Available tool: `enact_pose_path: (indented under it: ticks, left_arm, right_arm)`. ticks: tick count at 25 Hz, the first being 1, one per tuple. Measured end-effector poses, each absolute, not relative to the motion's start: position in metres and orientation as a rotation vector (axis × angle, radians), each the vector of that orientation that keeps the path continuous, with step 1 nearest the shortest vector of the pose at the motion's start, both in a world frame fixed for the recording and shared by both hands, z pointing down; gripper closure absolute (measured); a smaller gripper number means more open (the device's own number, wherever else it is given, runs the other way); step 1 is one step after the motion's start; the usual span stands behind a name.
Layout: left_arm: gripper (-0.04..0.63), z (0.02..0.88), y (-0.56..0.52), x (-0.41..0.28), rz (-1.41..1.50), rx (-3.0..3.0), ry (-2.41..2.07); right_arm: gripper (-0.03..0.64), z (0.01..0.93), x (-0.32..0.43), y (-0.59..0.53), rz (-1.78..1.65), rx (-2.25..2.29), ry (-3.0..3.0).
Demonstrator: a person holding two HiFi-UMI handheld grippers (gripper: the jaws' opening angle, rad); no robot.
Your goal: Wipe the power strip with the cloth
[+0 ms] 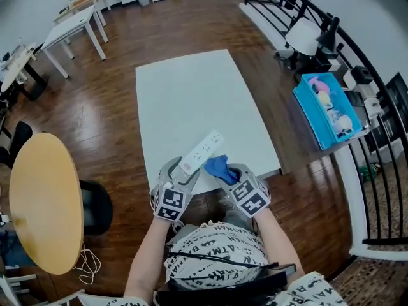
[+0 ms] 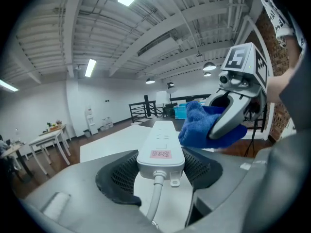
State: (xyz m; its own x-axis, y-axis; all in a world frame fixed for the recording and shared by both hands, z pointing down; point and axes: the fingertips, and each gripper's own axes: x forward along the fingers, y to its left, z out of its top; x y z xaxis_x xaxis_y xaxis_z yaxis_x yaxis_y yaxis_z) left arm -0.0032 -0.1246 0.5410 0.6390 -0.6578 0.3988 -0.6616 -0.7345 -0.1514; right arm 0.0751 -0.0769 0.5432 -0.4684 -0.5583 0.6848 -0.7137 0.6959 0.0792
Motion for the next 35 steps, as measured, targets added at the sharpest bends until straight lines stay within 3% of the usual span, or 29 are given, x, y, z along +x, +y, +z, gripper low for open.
enact_pose_path:
  ticks: [6, 12, 35]
  left_arm:
    - [0.313, 0.609, -0.117, 0.005, 0.815, 2.889, -0.829]
    - [0.313, 0.648, -0.111, 0.023, 0.919, 2.923, -0.548]
    - [0.31, 0.725, -0.122, 0.006, 1.334, 2.821, -0.262]
  right_arm:
    - [0.48, 0.559, 0.163, -0.071, 0.36, 1.147, -2.081]
    - [0.48, 0.576, 0.204, -0.05, 0.482, 1.224, -2.001]
    - [0.48, 0.59, 0.201, -0.059, 0.517, 1.166, -1.983]
